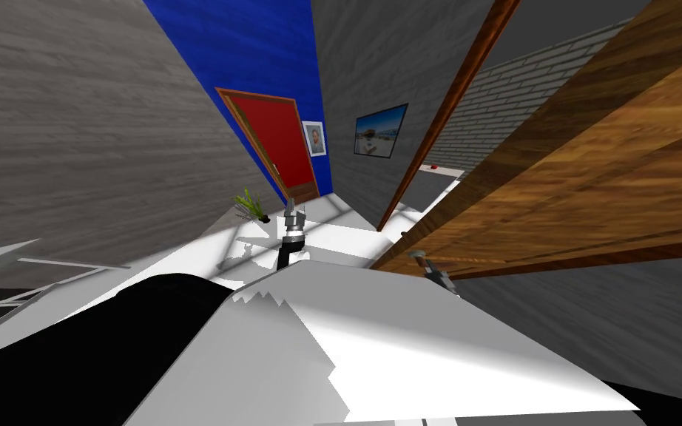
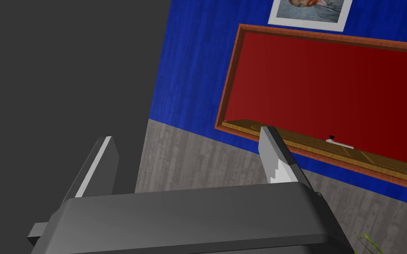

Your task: Pull the door open

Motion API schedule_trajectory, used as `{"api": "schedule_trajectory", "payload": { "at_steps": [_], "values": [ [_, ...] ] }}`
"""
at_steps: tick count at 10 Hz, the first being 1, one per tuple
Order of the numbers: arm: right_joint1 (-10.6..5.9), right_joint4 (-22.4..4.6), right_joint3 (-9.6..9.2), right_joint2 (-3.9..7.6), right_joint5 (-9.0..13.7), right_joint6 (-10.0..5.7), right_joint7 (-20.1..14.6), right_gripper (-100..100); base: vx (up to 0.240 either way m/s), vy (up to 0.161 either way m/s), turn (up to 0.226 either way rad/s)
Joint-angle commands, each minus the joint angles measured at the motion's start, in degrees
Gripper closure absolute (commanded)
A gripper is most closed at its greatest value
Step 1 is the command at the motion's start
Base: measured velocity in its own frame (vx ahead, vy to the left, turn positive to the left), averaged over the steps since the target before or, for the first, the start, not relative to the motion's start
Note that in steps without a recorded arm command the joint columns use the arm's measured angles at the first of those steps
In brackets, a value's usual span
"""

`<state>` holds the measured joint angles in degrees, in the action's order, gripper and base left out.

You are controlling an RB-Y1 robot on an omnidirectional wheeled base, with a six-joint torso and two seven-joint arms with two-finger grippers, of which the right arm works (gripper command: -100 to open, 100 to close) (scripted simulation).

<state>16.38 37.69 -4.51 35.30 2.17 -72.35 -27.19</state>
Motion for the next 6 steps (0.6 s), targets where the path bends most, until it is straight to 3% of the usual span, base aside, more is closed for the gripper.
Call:
{"api": "schedule_trajectory", "payload": {
  "at_steps": [1, 5, 6],
  "values": [
    [0.16, -0.4, 0.17, 0.38, 0.1, -0.59, 0.0, 100, -0.219, -0.064, 0.169],
    [-0.01, -1.8, 0.10, 0.81, 0.1, -2.15, -0.3, 100, -0.206, -0.071, 0.150],
    [-0.28, -2.0, -0.22, 0.41, -0.1, -2.08, -0.3, 100, -0.084, -0.025, 0.034]
  ]
}}
